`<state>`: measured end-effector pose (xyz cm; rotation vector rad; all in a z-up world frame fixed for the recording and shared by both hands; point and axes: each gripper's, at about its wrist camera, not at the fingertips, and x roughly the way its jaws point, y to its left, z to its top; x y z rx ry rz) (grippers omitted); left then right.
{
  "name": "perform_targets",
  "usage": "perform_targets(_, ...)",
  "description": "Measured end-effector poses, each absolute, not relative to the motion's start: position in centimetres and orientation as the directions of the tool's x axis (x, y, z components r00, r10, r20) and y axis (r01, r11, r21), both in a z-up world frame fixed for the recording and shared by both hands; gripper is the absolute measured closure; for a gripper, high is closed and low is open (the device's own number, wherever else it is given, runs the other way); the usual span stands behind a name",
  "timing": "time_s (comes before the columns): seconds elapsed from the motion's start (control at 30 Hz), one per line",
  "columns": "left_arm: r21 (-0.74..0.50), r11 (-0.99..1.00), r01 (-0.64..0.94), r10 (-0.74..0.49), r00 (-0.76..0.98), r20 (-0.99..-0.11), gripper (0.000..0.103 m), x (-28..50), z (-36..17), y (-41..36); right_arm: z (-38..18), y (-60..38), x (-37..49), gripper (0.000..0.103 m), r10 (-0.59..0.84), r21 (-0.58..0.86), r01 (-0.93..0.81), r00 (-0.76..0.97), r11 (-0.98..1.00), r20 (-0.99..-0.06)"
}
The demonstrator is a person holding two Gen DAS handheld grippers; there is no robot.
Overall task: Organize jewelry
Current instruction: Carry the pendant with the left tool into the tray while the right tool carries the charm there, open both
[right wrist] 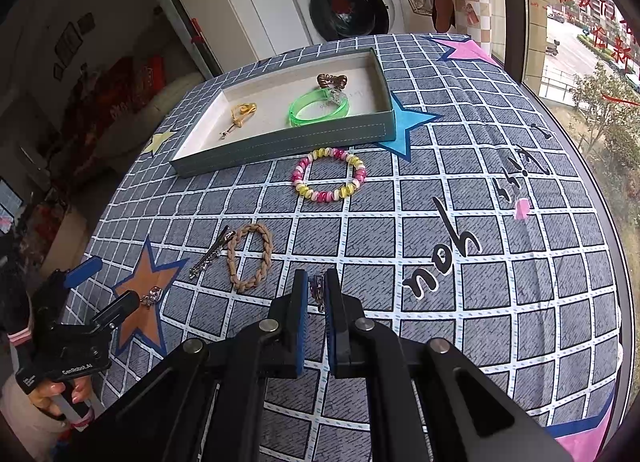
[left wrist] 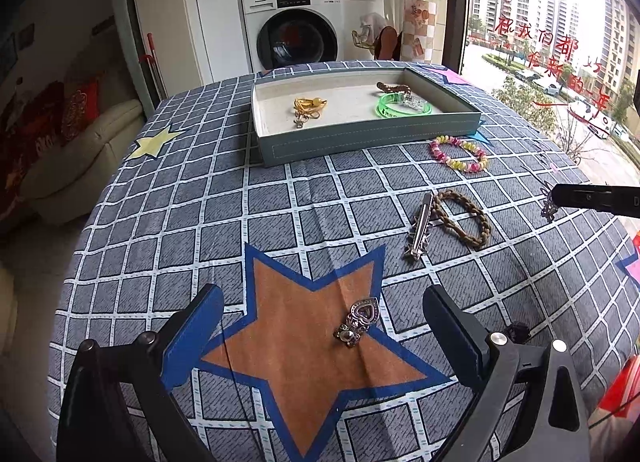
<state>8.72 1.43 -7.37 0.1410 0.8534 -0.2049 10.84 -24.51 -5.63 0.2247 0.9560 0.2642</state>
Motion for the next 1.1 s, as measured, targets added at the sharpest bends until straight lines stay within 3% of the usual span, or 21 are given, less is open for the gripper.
perform_targets(0.07,0.045,0.964,0.263,-0.133,0.621,-0.772,0.002,9.0,-7.9,1.0,-5.7,-24.5,10.6,0.094,0.323,0.307,-0.124,0.549,0.944,-0.771)
perform_targets(0.1,0.053,0.960,0.277,-0.133,0.609,-0.782,0.013,9.1,-8.2,0.8,-5.8,-24.5,10.6,0.094,0.324,0.307,-0.124,0.547,0.943,-0.772)
perform_targets(0.17,0.054,0.953,0.297,-0.137,0.587,-0.798,0.021,9.3,-8.8,0.4,-5.8,-24.6,10.5,0.094,0.324,0.309,-0.122,0.546,0.943,-0.773)
perform_targets(0.23,0.041,0.949,0.314,-0.152,0.566,-0.810,0.042,9.4,-9.3,0.2,-5.8,-24.7,10.4,0.094,0.325,0.312,-0.119,0.546,0.942,-0.772)
perform_targets(0.27,0.027,0.947,0.321,-0.168,0.562,-0.810,0.045,9.4,-9.4,0.2,-5.8,-24.8,10.4,0.094,0.325,0.313,-0.119,0.547,0.942,-0.772)
perform_targets(0.33,-0.001,0.941,0.339,-0.199,0.551,-0.810,0.072,9.3,-9.5,0.1,-5.8,-24.8,10.4,0.094,0.326,0.314,-0.118,0.546,0.942,-0.772)
perform_targets(0.6,-0.030,0.941,0.338,-0.224,0.552,-0.803,0.072,9.2,-8.6,0.1,-5.0,-25.1,11.0,0.094,0.366,0.358,-0.126,0.544,0.925,-0.755)
perform_targets(1.1,-0.109,0.943,0.314,-0.292,0.623,-0.725,0.072,13.6,-2.3,0.2,-0.9,-25.8,15.5,0.094,0.416,0.413,-0.144,0.573,0.899,-0.706)
